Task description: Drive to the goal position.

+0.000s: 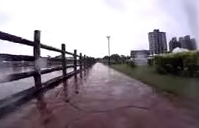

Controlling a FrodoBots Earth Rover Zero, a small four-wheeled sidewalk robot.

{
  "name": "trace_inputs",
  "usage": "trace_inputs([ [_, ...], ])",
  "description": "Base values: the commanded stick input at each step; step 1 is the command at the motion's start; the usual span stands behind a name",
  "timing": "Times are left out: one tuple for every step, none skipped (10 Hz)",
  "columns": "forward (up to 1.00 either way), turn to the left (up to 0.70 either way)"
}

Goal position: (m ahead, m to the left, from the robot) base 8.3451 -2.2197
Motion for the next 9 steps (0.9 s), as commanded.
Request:
trace_inputs([
  [1.00, 0.00],
  [1.00, 0.00],
  [1.00, 0.00],
  [1.00, -0.13],
  [1.00, -0.29],
  [1.00, -0.13],
  [1.00, -0.03],
  [1.00, 0.00],
  [1.00, 0.00],
])
